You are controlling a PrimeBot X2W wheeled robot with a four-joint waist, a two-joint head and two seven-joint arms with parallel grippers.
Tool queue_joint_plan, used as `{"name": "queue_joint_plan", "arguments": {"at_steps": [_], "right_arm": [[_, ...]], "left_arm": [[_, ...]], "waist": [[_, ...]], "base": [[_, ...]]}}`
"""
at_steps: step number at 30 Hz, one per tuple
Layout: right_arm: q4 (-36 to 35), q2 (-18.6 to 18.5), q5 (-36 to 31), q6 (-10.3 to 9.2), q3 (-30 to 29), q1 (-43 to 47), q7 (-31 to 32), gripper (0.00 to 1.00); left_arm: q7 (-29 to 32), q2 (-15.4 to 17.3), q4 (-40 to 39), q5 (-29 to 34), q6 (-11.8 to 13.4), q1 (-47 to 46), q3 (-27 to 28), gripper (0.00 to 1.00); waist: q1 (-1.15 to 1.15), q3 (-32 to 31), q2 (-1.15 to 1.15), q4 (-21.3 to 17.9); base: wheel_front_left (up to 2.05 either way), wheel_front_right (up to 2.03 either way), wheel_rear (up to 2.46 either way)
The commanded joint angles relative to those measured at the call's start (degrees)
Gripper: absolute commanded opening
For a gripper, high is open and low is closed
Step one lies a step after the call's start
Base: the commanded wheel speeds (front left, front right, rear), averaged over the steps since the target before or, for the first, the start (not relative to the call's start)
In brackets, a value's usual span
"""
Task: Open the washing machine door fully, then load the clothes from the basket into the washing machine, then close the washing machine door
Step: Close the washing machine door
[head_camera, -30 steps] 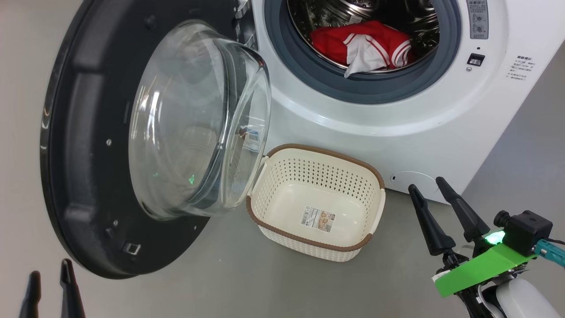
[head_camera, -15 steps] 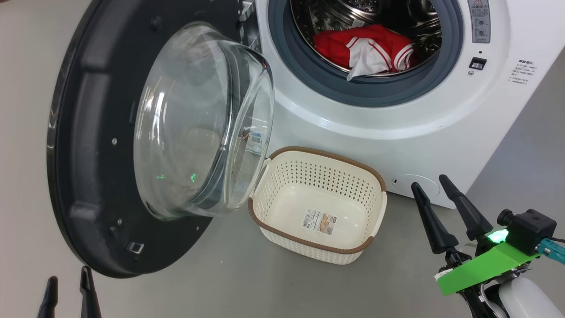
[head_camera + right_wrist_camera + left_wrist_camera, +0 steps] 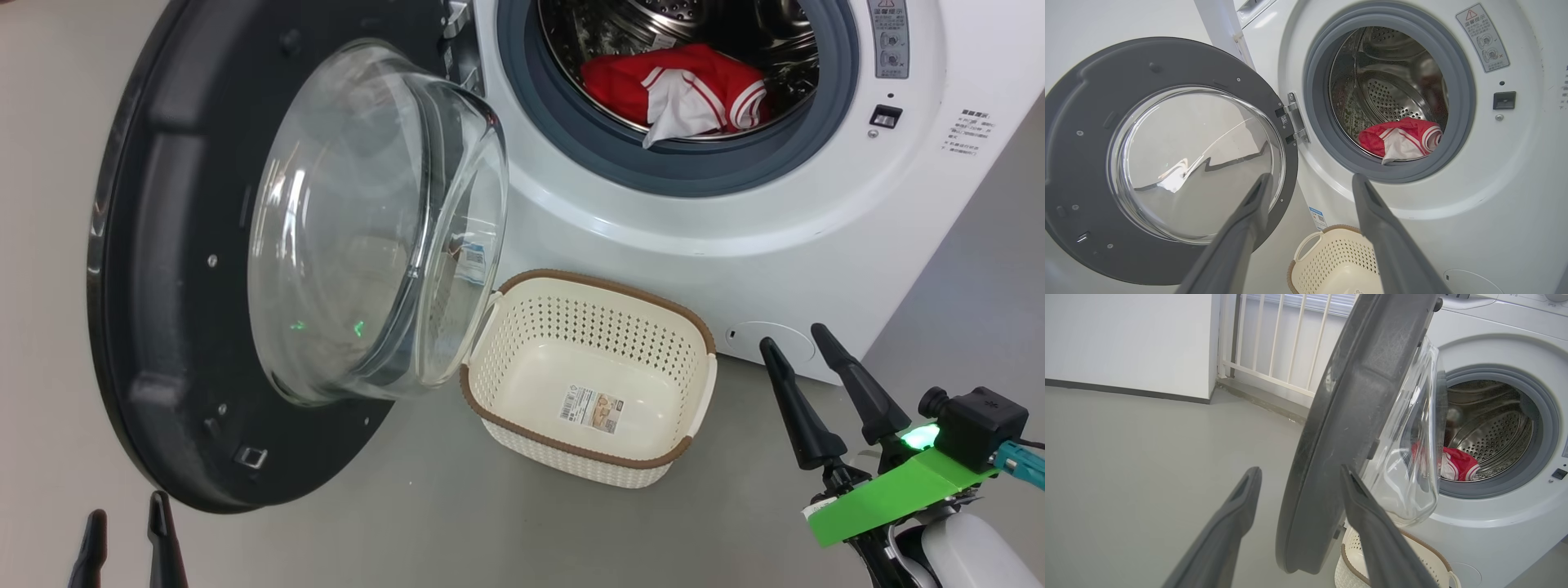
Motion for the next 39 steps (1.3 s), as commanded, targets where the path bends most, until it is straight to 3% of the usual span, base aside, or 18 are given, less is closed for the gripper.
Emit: {"name": "queue_joint_plan", "arguments": {"at_steps": [1,12,16,21,29,39], "right_arm": [[-1.3,-0.5,-0.7,0.09,1.1,0.1,-0.3,1.00],[-1.2,-0.3,-0.8,0.09,0.9,0.6,-0.3,1.00],[-1.2,-0.3,-0.9,0.09,0.7,0.9,-0.3,1.00],[-1.2,-0.1,-0.9,0.09,0.7,1.0,-0.3,1.00],[-1.1,0.6,-1.0,0.09,0.9,1.4,-0.3,1.00],[-1.0,0.5,-0.7,0.09,1.2,1.3,-0.3,1.00]], "left_arm": [[-0.7,0.5,-1.5,0.8,-0.4,-1.0,2.1,1.00],[0.0,2.6,-5.3,2.3,0.1,-0.9,2.5,1.00],[2.7,4.3,-9.8,1.2,0.4,-1.9,3.7,0.47],[7.7,7.3,-15.6,-1.9,1.0,-4.7,6.7,0.00],[19.2,11.7,-17.8,-13.7,3.1,-13.0,11.7,0.00],[32.9,15.8,-9.3,-29.2,8.8,-23.9,16.9,0.00]], "waist": [[0.00,0.0,0.00,0.1],[0.00,-0.8,0.00,0.6],[0.00,-0.9,0.00,1.0],[0.00,-1.1,0.00,1.3],[0.00,-1.3,0.00,1.3],[0.00,-1.5,0.00,-0.2]], "base": [[0.00,0.00,0.00],[0.00,0.00,0.00],[0.00,0.00,0.00],[0.00,0.00,0.00],[0.00,0.00,0.00],[0.00,0.00,0.00]]}}
